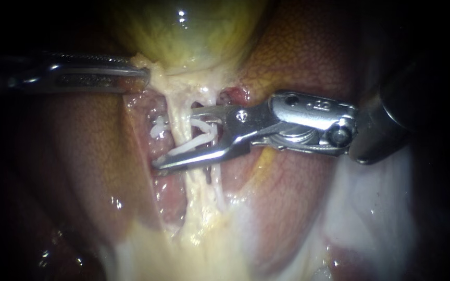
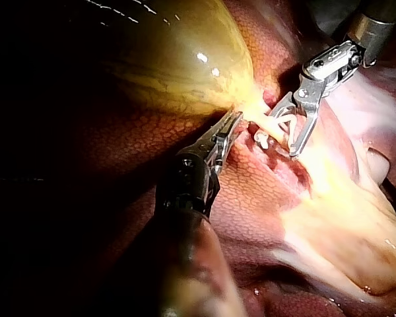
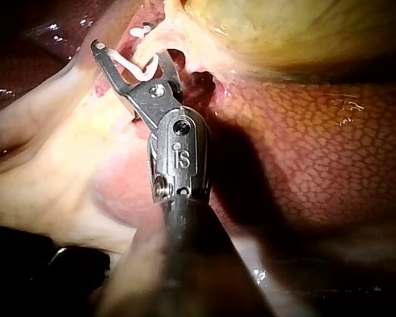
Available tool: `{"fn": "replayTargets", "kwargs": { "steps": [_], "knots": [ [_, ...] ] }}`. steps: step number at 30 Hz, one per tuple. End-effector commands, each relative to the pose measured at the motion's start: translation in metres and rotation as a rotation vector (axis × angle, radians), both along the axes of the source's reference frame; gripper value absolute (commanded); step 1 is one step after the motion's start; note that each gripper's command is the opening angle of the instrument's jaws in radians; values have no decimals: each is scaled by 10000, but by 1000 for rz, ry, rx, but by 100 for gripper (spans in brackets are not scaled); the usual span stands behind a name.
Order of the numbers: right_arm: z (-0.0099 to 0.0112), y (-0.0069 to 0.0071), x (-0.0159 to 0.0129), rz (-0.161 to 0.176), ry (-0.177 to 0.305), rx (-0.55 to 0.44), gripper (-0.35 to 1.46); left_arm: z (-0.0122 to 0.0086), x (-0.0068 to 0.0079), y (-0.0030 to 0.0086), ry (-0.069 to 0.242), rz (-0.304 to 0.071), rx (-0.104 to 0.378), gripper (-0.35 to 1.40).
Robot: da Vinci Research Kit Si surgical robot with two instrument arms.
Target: Clipping first clip left tube
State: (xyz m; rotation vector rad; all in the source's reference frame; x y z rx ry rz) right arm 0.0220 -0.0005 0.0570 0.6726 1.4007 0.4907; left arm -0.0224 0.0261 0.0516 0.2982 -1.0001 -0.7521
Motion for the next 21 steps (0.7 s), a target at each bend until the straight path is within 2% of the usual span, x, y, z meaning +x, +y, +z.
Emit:
{"fn": "replayTargets", "kwargs": {
  "steps": [1,5,8,14,17,21],
  "knots": [
    [0,0,0,0,0,0,45,0,0,0,0,-1,0,-35],
    [-3,-3,0,-12,8,2,45,0,0,0,0,0,0,-35],
    [-7,-10,-2,-36,19,51,44,0,0,0,0,0,0,-35],
    [-14,-31,-5,-109,53,104,42,0,1,0,0,0,0,-35],
    [-13,-42,-6,-140,64,128,42,0,1,0,0,0,0,-35],
    [-7,-60,-6,-198,88,154,41,0,1,0,0,0,0,-35]
  ]
}}
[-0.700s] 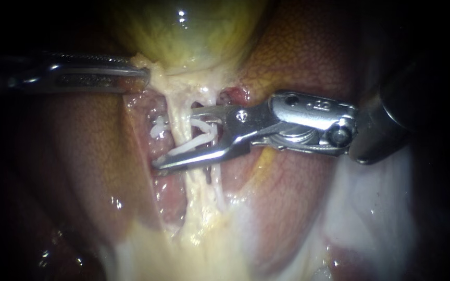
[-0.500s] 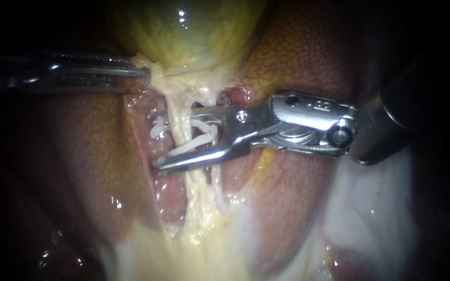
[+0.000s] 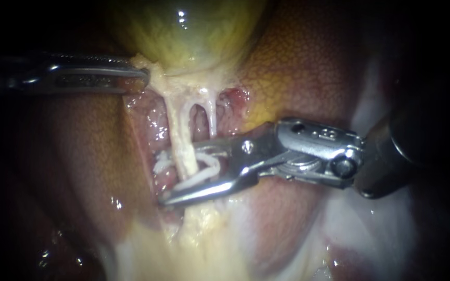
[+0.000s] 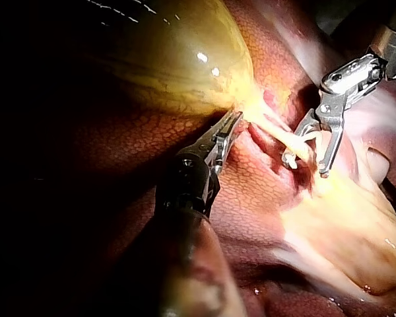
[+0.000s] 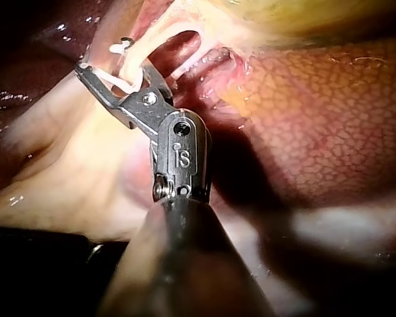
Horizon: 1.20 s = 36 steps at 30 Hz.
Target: Clipping first clip left tube
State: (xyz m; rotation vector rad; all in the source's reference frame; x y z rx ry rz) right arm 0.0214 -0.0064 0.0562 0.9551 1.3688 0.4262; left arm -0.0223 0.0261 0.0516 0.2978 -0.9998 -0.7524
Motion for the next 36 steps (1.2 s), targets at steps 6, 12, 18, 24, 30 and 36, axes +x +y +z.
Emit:
{"fn": "replayTargets", "kwargs": {
  "steps": [6,12,18,24,30,36],
  "knots": [
    [7,-19,2,-79,37,20,38,0,0,0,0,0,0,-35],
    [10,-24,4,-134,72,16,35,0,0,0,0,0,0,-35],
    [11,-25,7,-148,82,13,27,0,0,0,0,0,0,-35],
    [11,-24,10,-147,81,13,2,0,0,0,0,0,0,-35],
    [13,-22,11,-145,80,13,-35,0,0,0,0,0,0,-35],
    [17,-18,14,-147,79,18,-35,0,0,0,0,0,0,-35]
  ]
}}
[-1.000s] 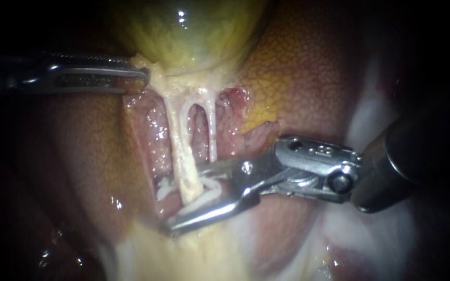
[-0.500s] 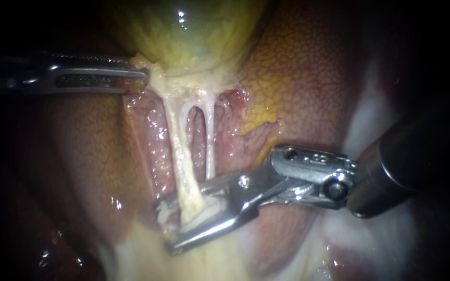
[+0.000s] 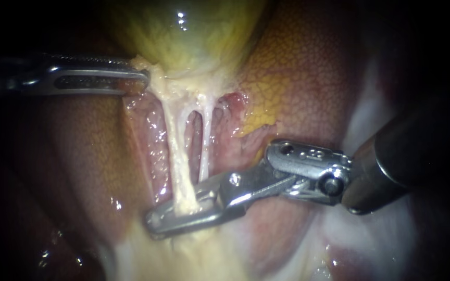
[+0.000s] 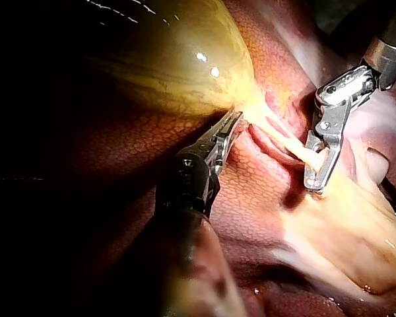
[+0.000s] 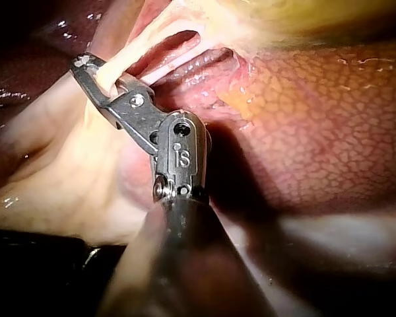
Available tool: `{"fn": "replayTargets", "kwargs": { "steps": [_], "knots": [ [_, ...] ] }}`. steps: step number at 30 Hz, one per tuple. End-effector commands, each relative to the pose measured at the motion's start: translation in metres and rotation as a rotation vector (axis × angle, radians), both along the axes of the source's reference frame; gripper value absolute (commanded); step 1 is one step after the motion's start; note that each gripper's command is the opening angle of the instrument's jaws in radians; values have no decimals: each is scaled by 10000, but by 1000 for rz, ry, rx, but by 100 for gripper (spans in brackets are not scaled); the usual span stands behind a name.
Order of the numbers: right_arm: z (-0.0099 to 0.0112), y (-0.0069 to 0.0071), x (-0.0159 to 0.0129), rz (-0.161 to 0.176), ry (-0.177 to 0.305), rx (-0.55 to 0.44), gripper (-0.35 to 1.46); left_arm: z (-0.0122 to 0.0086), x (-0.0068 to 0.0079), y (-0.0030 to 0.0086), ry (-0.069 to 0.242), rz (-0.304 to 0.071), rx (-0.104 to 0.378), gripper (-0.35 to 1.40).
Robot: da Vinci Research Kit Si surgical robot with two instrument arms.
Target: Clipping first clip left tube
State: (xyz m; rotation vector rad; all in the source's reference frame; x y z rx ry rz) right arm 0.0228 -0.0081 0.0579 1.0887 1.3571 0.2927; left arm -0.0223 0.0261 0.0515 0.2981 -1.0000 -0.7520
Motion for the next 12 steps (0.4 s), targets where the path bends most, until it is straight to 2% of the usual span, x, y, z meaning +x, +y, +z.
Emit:
{"fn": "replayTargets", "kwargs": {
  "steps": [1,12],
  "knots": [
    [1,0,0,0,0,0,-35,0,0,0,0,0,0,-35],
    [1,1,-1,-1,0,0,-35,0,0,0,0,0,0,-35]
  ]
}}
